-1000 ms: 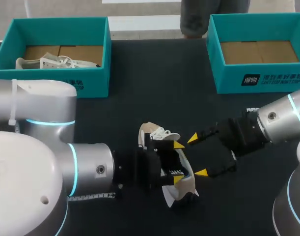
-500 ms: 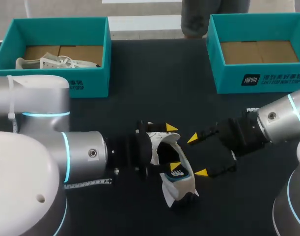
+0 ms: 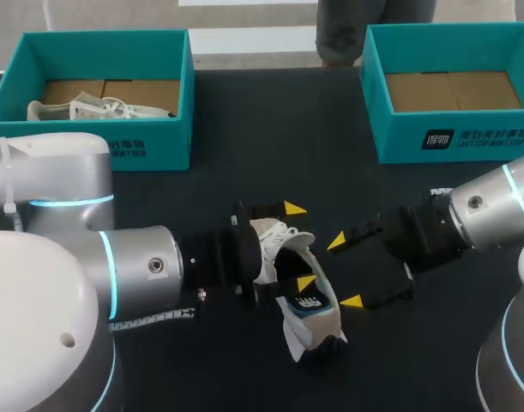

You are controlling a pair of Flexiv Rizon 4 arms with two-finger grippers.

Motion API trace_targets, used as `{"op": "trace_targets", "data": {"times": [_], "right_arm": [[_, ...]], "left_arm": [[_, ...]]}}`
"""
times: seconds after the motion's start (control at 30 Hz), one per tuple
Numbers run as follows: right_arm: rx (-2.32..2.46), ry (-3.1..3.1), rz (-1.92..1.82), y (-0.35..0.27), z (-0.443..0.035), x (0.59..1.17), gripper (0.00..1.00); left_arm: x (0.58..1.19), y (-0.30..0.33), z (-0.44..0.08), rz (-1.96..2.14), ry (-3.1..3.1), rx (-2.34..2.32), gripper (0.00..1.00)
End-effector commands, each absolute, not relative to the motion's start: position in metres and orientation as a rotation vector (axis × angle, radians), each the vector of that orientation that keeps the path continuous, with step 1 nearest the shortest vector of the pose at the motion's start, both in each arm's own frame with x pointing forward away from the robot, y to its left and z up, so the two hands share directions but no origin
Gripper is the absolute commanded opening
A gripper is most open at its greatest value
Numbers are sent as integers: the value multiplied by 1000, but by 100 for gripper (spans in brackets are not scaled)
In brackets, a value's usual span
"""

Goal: Take the shoe out of the shoebox, open the shoe tongue, remove and reinsert the insole, then place the shoe into the shoebox

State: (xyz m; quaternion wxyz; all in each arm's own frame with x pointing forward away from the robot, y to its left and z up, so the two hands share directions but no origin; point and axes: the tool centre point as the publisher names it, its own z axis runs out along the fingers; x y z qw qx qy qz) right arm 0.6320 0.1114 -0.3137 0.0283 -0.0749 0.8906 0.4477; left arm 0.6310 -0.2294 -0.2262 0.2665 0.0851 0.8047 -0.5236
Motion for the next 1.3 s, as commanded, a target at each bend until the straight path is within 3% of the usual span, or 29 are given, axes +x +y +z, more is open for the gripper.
{"op": "trace_targets", "data": {"times": [0.03, 0.37, 0.8, 1.3], "right_arm": [[-229, 2752, 1374, 113, -313, 631, 100], [-229, 2752, 1374, 113, -313, 631, 100], [-229, 2752, 1374, 113, -313, 631, 100], [-229, 2752, 1374, 113, -313, 631, 100]], "left_arm": [[631, -228, -225, -1412, 2177, 232, 100], [645, -225, -196, -1314, 2133, 108, 100], [660, -220, -191, -1063, 2396, -135, 100], [692, -209, -197, -1121, 2429, -316, 100]]}}
